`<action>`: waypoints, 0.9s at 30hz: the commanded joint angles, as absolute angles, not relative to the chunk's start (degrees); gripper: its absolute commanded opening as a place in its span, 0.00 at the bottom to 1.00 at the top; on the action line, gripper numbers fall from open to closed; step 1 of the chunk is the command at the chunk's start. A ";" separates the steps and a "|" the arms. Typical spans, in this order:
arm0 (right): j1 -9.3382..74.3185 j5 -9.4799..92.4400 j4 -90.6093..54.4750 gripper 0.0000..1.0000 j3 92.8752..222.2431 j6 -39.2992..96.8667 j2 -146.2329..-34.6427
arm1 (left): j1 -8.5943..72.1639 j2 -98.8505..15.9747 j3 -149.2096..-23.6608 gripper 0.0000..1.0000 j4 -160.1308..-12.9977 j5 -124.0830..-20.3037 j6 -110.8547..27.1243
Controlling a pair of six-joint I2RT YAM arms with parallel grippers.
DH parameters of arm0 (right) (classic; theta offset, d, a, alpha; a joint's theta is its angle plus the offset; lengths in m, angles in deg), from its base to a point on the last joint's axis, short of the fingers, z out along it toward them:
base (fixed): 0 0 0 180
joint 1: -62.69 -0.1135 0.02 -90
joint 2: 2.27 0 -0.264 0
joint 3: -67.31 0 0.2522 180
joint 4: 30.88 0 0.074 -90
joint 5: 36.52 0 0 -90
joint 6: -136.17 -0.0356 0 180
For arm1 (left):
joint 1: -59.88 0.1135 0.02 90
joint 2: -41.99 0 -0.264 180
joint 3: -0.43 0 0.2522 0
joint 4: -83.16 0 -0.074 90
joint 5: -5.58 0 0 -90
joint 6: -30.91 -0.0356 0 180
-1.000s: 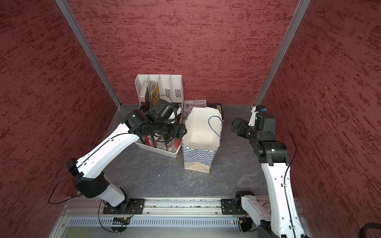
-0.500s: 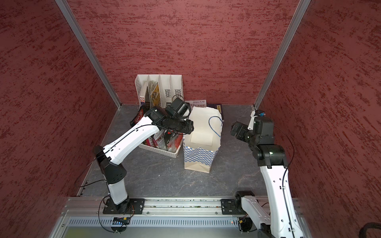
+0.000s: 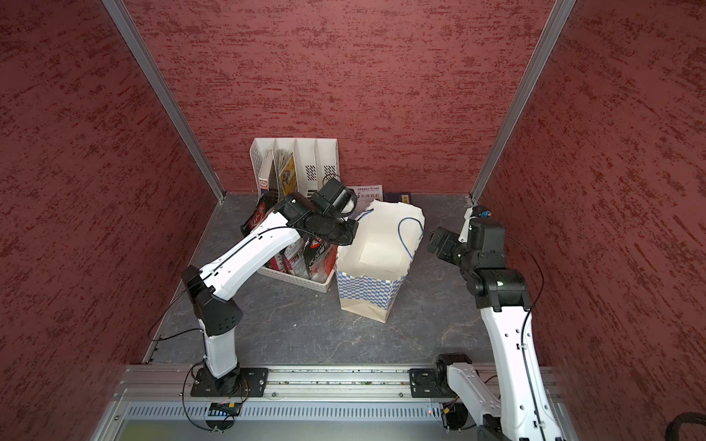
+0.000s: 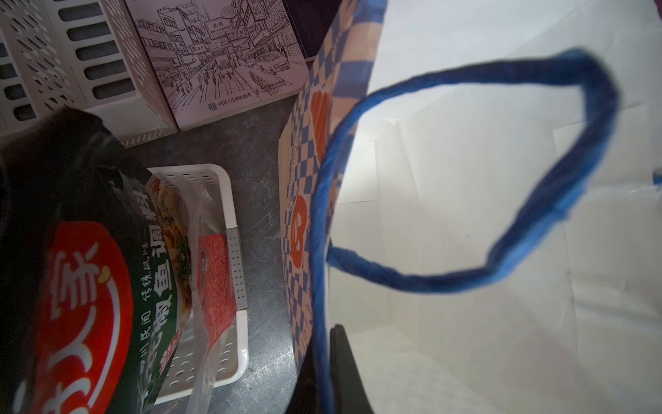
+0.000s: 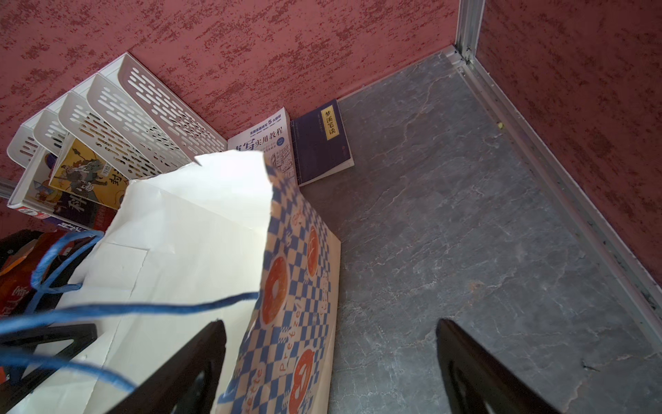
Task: Place the condiment packets inside the bag
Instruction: Pick up the paper bag from the center of the board, then move the storage box to the center of the board.
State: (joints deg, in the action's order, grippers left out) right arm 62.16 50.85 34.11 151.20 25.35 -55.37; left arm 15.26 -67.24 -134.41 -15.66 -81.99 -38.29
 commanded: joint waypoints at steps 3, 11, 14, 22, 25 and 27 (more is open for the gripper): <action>62.34 57.75 32.88 0.94 150.13 24.74 -52.89 | 18.51 -58.66 -126.98 0.00 -29.61 -71.16 -32.42; 62.34 54.66 27.04 0.98 147.44 28.35 -44.49 | 29.27 -45.06 -111.78 0.00 -60.72 -59.53 -14.65; 62.29 52.34 24.21 0.99 145.86 27.62 -41.22 | 32.97 -43.25 -110.24 0.00 -69.29 -56.63 -10.16; 62.07 33.53 20.28 0.95 143.37 22.81 -49.29 | 48.14 -38.80 -105.99 0.00 -85.32 -56.35 3.63; 58.89 28.27 15.17 0.93 139.76 19.08 -53.85 | 55.36 -37.30 -104.60 0.00 -87.26 -57.46 6.93; 54.54 29.09 11.94 0.93 137.79 17.63 -56.79 | 60.43 -36.82 -103.63 0.00 -90.87 -55.65 11.38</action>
State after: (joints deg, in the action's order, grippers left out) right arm 58.40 35.39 17.93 140.36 21.35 -54.59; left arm 56.11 -39.31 -104.49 -81.98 -56.33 4.55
